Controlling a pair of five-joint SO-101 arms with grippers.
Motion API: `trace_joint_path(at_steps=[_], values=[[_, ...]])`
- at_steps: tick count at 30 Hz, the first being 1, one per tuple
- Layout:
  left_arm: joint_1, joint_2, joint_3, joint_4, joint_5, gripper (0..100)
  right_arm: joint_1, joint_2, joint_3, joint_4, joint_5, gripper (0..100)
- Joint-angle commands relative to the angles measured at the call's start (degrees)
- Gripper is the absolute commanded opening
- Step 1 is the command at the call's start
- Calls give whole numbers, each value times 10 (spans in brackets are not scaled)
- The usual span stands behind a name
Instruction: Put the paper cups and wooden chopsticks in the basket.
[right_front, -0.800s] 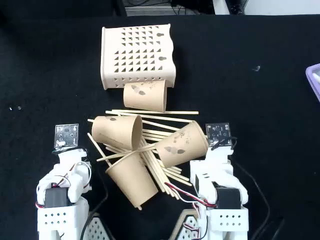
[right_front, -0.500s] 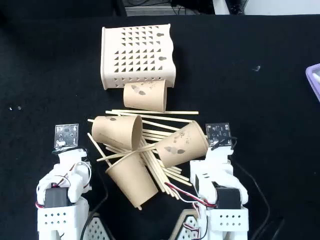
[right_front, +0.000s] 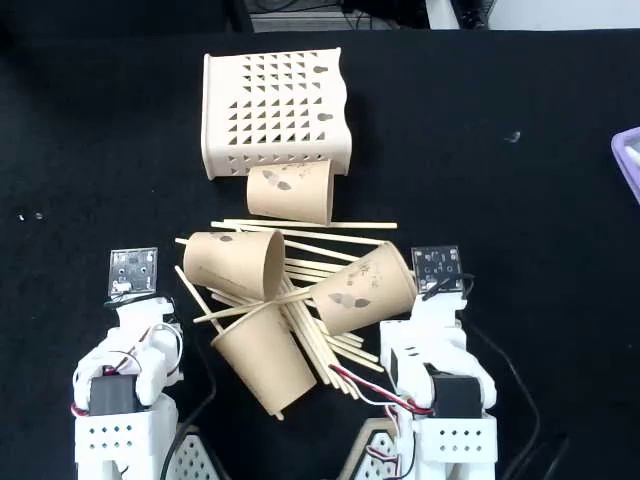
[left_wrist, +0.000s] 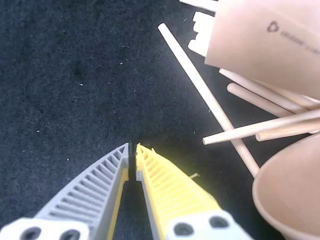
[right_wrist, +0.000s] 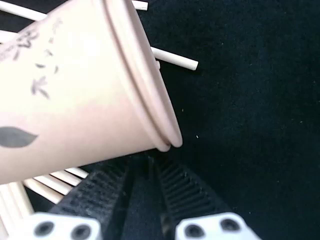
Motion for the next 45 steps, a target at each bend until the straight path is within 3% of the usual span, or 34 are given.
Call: trace_joint_path(at_steps=[1, 45], values=[[0, -2, 13, 2, -4, 30, 8, -38, -1, 4, 1, 11], [0, -2, 13, 2, -4, 30, 8, -38, -1, 4, 1, 11]])
